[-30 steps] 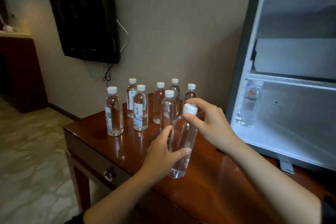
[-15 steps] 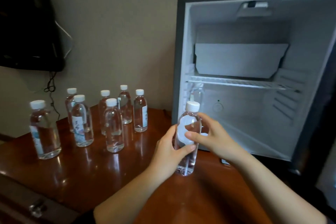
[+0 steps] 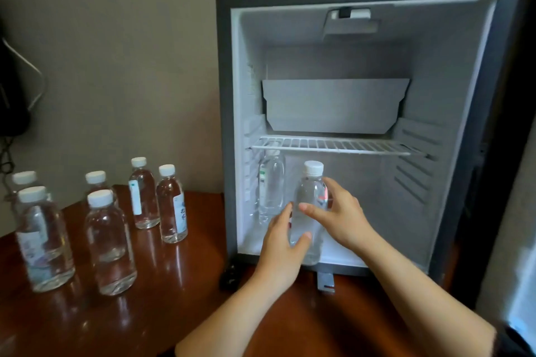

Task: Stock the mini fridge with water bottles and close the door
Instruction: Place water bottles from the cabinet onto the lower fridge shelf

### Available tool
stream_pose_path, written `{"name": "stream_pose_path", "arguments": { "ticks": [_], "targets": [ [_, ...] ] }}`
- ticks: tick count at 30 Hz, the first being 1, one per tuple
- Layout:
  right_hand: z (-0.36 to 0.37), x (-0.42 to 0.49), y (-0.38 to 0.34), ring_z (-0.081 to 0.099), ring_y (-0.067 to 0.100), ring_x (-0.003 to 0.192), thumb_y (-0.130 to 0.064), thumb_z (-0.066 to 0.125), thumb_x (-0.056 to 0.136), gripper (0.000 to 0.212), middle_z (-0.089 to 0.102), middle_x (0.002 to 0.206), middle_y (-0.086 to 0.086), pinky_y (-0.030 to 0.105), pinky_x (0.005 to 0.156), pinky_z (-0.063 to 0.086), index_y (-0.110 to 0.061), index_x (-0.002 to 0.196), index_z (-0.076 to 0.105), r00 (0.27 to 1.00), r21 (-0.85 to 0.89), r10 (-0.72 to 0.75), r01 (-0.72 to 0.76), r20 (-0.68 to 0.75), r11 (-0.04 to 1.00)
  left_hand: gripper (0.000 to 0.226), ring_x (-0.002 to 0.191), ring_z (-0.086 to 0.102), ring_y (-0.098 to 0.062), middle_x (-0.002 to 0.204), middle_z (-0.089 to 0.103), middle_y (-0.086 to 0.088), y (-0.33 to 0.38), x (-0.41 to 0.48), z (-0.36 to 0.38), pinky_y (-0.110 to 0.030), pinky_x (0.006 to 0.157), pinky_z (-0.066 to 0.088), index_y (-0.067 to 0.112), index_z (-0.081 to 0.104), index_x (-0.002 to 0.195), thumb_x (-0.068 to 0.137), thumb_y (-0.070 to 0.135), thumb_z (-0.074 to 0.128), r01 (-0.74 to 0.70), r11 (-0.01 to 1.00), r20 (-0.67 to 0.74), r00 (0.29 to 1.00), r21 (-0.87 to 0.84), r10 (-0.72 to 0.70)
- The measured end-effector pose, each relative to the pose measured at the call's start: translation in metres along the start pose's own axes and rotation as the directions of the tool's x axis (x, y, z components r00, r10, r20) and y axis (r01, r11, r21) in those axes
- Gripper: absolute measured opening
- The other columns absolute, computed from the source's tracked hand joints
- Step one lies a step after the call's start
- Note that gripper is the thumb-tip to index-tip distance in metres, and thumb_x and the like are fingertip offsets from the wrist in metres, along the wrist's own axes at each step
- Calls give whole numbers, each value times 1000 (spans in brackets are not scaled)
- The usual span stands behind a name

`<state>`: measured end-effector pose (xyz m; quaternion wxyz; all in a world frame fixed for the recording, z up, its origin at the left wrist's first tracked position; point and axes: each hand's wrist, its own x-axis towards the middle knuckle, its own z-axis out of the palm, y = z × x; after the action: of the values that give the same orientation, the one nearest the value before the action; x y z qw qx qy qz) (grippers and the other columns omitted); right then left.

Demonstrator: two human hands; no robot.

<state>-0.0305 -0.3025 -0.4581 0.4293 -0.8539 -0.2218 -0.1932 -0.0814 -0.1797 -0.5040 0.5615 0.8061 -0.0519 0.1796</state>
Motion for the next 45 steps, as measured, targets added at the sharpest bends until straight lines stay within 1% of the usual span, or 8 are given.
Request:
{"name": "stream_pose_path", "arguments": {
  "ticks": [4, 10, 16, 24, 29, 37, 41, 45],
  "targets": [
    [2, 17, 11, 56, 17, 95, -37, 71, 79, 55, 58, 94, -13, 35, 87, 46, -21, 127, 50, 999, -43, 28, -29, -24, 999, 64, 136, 32, -7, 150, 27, 8, -7, 15, 16, -33, 113, 31, 26, 19, 147, 93, 20, 53, 17, 1000, 20, 1000, -6, -17],
    [14, 47, 25, 55, 14, 111, -29, 71, 82, 53, 60, 123, -4, 22, 85, 39, -18, 129, 49, 998, 50, 55, -55, 2, 997, 68, 142, 21, -7, 155, 17, 8, -19, 39, 27, -30, 116, 24, 30, 12, 148, 94, 20, 51, 49, 999, 25, 998, -16, -49],
    [28, 83, 38, 51, 26, 125, -33, 72, 80, 70, 53, 137, 5, 35, 99, 42, -15, 139, 40, 991, 14, 134, -134, -21, 991, 77, 145, 13, -12, 158, 8, 8, -29, 68, 39, -35, 118, 22, 33, -2, 148, 94, 22, 51, 95, 994, 48, 994, 46, -97],
    [40, 119, 51, 53, 28, 122, -31, 74, 79, 71, 56, 133, 9, 28, 94, 42, -18, 139, 40, 986, 33, 165, -165, -17, 986, 83, 145, 14, -14, 159, 8, 2, -42, 101, 48, -36, 119, 20, 29, -8, 148, 92, 15, 52, 96, 995, 41, 994, 31, -97],
    [51, 131, 58, 50, 28, 124, -31, 74, 78, 67, 54, 134, 12, 30, 96, 42, -13, 135, 43, 981, 63, 191, -189, -33, 980, 80, 146, 1, -10, 158, -4, 2, -47, 115, 49, -19, 113, 7, 18, -10, 148, 95, 14, 49, 84, 995, 40, 995, 49, -86],
    [64, 144, 62, 28, 27, 139, -40, 66, 83, 74, 29, 150, 13, 32, 111, 29, -14, 144, 32, 969, -6, 245, -245, -37, 969, 78, 146, -3, -13, 158, -11, -1, -53, 132, 53, -22, 115, 3, 15, -12, 147, 96, 16, 47, 80, 992, 30, 996, 97, -83],
    [60, 141, 60, 32, 29, 137, -36, 65, 86, 75, 32, 149, 14, 32, 107, 32, -15, 146, 26, 964, 0, 267, -267, -11, 964, 75, 146, 2, -12, 159, -2, 0, -52, 129, 49, -23, 115, 5, 16, -5, 149, 95, 15, 47, 84, 993, 42, 995, 78, -87],
    [52, 127, 55, 47, 31, 124, -31, 63, 88, 72, 44, 137, 17, 34, 97, 41, -10, 144, 23, 957, 27, 289, -289, 5, 957, 72, 144, 20, -16, 157, 17, 0, -48, 119, 42, -32, 118, 19, 21, 5, 150, 94, 20, 49, 100, 991, 102, 989, 85, -109]
  ]
}}
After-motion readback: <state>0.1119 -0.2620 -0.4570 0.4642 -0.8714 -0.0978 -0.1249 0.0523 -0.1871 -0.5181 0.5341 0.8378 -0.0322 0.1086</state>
